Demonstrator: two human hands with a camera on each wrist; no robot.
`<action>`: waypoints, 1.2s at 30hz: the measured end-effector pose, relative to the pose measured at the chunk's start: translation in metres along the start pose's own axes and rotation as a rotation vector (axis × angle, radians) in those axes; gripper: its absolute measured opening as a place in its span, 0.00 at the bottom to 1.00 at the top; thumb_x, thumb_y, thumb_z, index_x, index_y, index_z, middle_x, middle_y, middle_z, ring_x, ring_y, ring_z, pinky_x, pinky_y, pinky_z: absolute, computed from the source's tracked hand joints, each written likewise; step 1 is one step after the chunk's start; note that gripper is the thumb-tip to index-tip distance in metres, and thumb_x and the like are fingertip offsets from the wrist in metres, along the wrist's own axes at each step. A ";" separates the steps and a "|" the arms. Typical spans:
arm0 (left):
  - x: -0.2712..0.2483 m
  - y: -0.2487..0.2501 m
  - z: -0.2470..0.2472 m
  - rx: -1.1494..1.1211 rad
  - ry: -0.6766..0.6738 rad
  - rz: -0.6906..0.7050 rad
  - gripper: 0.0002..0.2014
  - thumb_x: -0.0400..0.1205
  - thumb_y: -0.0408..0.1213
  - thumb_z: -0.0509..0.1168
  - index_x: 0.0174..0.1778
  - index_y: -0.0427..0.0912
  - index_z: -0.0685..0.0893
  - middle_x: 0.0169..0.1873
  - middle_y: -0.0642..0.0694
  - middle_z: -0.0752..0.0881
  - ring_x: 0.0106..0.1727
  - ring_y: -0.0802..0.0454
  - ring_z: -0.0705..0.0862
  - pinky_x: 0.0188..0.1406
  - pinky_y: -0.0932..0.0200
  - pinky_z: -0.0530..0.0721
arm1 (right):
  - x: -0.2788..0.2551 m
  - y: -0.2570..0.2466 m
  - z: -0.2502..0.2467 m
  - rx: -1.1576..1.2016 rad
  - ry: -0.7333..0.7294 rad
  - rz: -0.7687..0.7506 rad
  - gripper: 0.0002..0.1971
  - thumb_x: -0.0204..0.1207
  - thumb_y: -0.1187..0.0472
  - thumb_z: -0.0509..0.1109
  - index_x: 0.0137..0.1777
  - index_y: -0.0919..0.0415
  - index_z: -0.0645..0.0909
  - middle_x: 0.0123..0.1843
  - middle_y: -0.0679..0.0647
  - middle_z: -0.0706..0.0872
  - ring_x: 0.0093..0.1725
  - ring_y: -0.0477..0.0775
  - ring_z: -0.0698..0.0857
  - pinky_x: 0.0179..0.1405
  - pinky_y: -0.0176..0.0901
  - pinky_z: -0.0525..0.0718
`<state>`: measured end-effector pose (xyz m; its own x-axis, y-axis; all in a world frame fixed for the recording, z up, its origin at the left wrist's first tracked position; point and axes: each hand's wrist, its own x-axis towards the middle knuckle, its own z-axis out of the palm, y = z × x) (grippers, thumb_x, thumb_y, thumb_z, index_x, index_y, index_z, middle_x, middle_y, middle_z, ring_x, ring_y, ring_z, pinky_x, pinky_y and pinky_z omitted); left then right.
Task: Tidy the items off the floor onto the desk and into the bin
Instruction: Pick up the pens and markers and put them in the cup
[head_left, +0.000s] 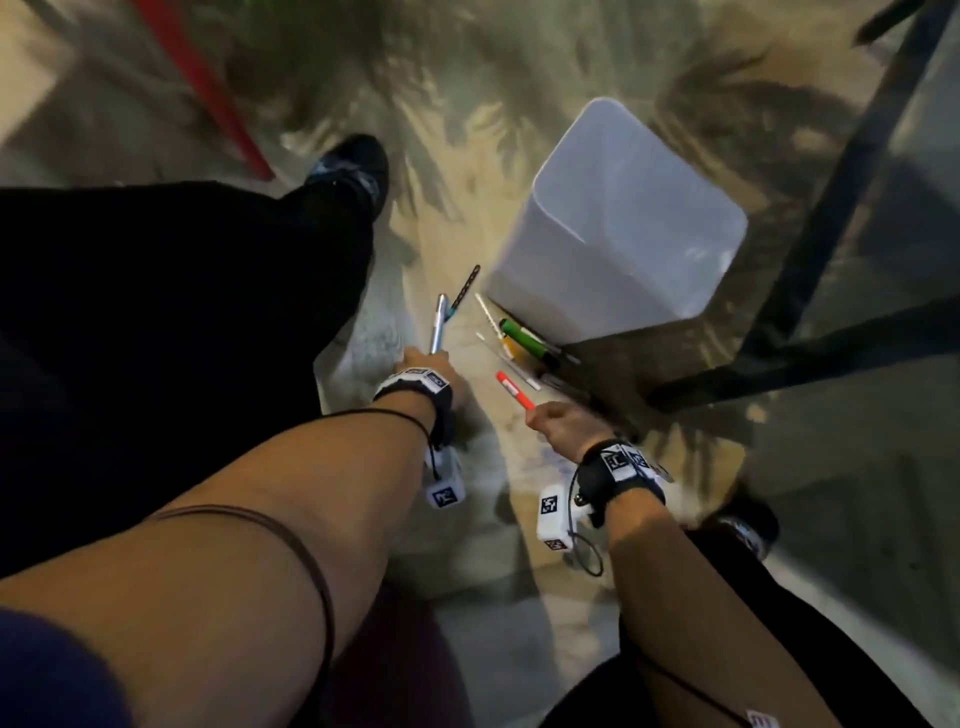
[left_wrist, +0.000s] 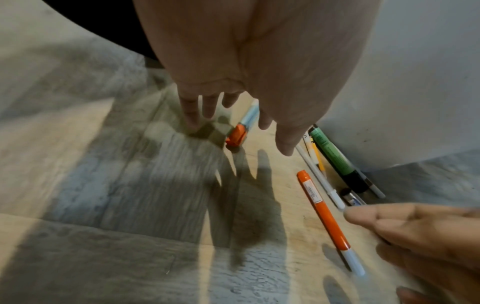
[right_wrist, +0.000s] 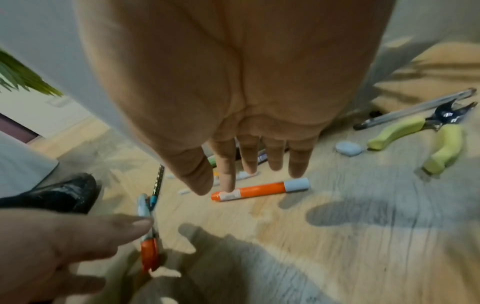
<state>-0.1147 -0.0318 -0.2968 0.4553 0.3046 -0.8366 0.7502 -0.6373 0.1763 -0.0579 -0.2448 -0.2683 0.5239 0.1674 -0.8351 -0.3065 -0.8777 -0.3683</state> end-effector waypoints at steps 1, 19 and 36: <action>0.005 0.003 0.005 0.008 0.003 0.000 0.28 0.84 0.54 0.58 0.81 0.50 0.70 0.76 0.35 0.65 0.71 0.30 0.75 0.73 0.40 0.76 | 0.009 0.003 0.008 0.004 0.025 -0.017 0.06 0.81 0.65 0.75 0.55 0.64 0.91 0.48 0.54 0.89 0.52 0.53 0.86 0.53 0.37 0.78; 0.046 -0.008 0.034 0.130 0.177 0.012 0.16 0.87 0.37 0.66 0.67 0.33 0.84 0.61 0.39 0.87 0.59 0.42 0.88 0.56 0.55 0.84 | 0.043 0.041 0.083 -0.444 0.189 -0.068 0.23 0.81 0.59 0.72 0.76 0.59 0.80 0.79 0.53 0.73 0.75 0.59 0.78 0.77 0.41 0.75; -0.110 0.066 -0.040 -0.096 -0.139 0.431 0.08 0.82 0.38 0.56 0.48 0.41 0.79 0.38 0.36 0.85 0.36 0.38 0.85 0.30 0.56 0.79 | -0.102 -0.015 -0.032 0.276 0.312 -0.155 0.20 0.67 0.74 0.76 0.49 0.47 0.84 0.34 0.44 0.88 0.45 0.61 0.91 0.56 0.66 0.92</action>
<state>-0.0963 -0.0791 -0.1721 0.6717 -0.0759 -0.7370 0.5504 -0.6147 0.5650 -0.0819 -0.2625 -0.1641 0.7819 0.1069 -0.6141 -0.3844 -0.6929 -0.6101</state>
